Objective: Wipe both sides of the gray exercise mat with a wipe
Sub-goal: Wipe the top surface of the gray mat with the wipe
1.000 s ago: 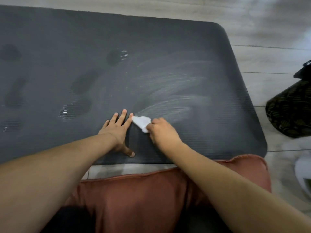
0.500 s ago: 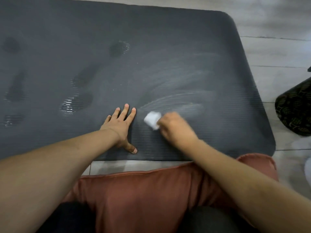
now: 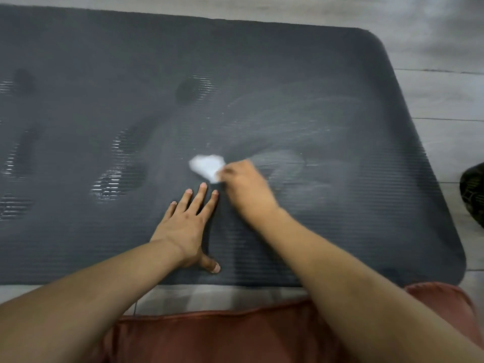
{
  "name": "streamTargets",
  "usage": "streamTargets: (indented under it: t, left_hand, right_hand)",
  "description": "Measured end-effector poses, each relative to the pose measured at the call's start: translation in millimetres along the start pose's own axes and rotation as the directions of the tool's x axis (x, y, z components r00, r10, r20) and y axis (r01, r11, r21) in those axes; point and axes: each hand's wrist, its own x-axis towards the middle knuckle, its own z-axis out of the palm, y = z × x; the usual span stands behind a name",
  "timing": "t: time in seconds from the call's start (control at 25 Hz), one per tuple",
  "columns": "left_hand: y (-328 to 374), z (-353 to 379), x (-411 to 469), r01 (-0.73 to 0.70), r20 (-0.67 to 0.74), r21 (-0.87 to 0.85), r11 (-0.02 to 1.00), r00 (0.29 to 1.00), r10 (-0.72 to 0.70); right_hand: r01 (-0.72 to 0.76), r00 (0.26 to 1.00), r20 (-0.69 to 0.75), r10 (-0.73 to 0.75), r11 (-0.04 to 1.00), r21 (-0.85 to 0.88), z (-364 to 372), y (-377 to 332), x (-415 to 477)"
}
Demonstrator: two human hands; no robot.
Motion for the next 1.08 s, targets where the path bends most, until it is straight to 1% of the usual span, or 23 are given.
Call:
streamTargets:
  t: [0.04,0.08,0.12,0.16,0.2,0.24,0.32,0.4,0.44,0.48,0.52,0.6,0.64,0.72,0.76,0.8,0.84,0.88,0.92,0.96,1.0,1.04,1.08]
  left_hand:
    - [0,-1,0,0.0,-0.009,0.002,1.0,1.0,0.0]
    - [0,-2,0,0.0,-0.003,0.003,1.0,1.0,0.0]
    - [0,-3,0,0.0,0.01,0.005,1.0,1.0,0.0]
    - [0,-3,1,0.002,0.019,0.004,1.0,1.0,-0.002]
    - [0,-2,1,0.003,0.027,-0.002,1.0,1.0,-0.003]
    - [0,-1,0,0.003,0.032,-0.007,1.0,0.999,-0.003]
    - [0,-1,1,0.004,0.026,-0.004,1.0,1.0,-0.004]
    - [1,-1,2,0.009,0.027,0.004,1.0,1.0,-0.01]
    - [2,-2,3,0.016,0.032,0.007,1.0,0.999,-0.017]
    - [3,-2,2,0.019,0.038,0.007,1.0,0.999,-0.02]
    - [5,-3,1,0.022,0.043,0.008,1.0,0.999,-0.022]
    - [10,-9,0,0.035,0.044,0.025,0.999,0.998,-0.037]
    - [11,-13,0,0.037,0.053,0.031,0.999,0.998,-0.039]
    - [14,-17,-3,0.051,0.067,0.034,0.998,0.996,-0.053]
    - [15,-18,-3,0.058,0.064,0.035,0.998,0.996,-0.06]
    - [15,-18,-3,0.055,0.068,0.035,0.998,0.996,-0.058]
    - [15,-18,-4,0.053,0.077,0.035,0.998,0.995,-0.056]
    - [15,-18,-4,0.056,0.084,0.037,0.998,0.995,-0.059]
    - [16,-18,-4,0.061,0.088,0.041,0.997,0.994,-0.064]
    - [17,-17,-3,0.063,0.088,0.045,0.997,0.994,-0.067]
    - [16,-17,-2,0.065,0.085,0.049,0.997,0.994,-0.069]
    - [16,-18,-1,0.067,0.085,0.052,0.996,0.994,-0.071]
    - [17,-19,-1,0.068,0.093,0.051,0.996,0.993,-0.073]
  right_hand:
    - [0.178,0.983,0.044,-0.177,0.984,-0.018,6,-14,-2]
    - [0.283,0.956,0.09,-0.28,0.959,-0.021,4,-10,2]
    - [0.314,0.948,0.075,-0.311,0.949,-0.037,-2,10,9]
    - [0.231,0.973,0.032,-0.229,0.967,-0.107,-9,38,16]
    - [0.035,0.999,-0.006,-0.037,0.981,-0.19,-20,69,19]
    - [-0.191,0.982,-0.047,0.185,0.939,-0.287,-35,101,19]
    - [-0.515,0.844,-0.095,0.527,0.751,-0.414,-67,161,7]
    - [-0.658,0.734,-0.141,0.665,0.643,-0.391,-86,180,-6]
    - [-0.682,0.717,-0.151,0.68,0.641,-0.353,-85,175,-8]
    - [-0.662,0.74,-0.142,0.657,0.678,-0.319,-82,160,-11]
    - [-0.593,0.802,-0.115,0.586,0.756,-0.276,-75,138,-17]
    - [-0.302,0.951,0.017,0.307,0.942,-0.144,-58,81,-40]
    - [-0.122,0.987,0.099,0.13,0.989,-0.084,-52,52,-55]
    - [0.129,0.951,0.283,-0.127,0.992,0.012,-54,22,-80]
    - [0.149,0.939,0.316,-0.139,0.989,-0.008,-60,33,-84]
    - [0.082,0.954,0.295,-0.053,0.993,-0.088,-69,53,-84]
    - [-0.075,0.968,0.223,0.119,0.977,-0.197,-81,80,-84]
    - [-0.285,0.936,0.123,0.331,0.914,-0.289,-98,113,-84]
    - [-0.51,0.841,0.018,0.541,0.802,-0.313,-120,143,-88]
    - [-0.687,0.71,-0.063,0.702,0.67,-0.28,-137,164,-93]
    - [-0.782,0.612,-0.081,0.787,0.587,-0.209,-143,168,-94]
    - [-0.794,0.602,-0.072,0.796,0.586,-0.158,-139,157,-90]
    - [-0.743,0.665,-0.034,0.746,0.656,-0.13,-127,132,-83]
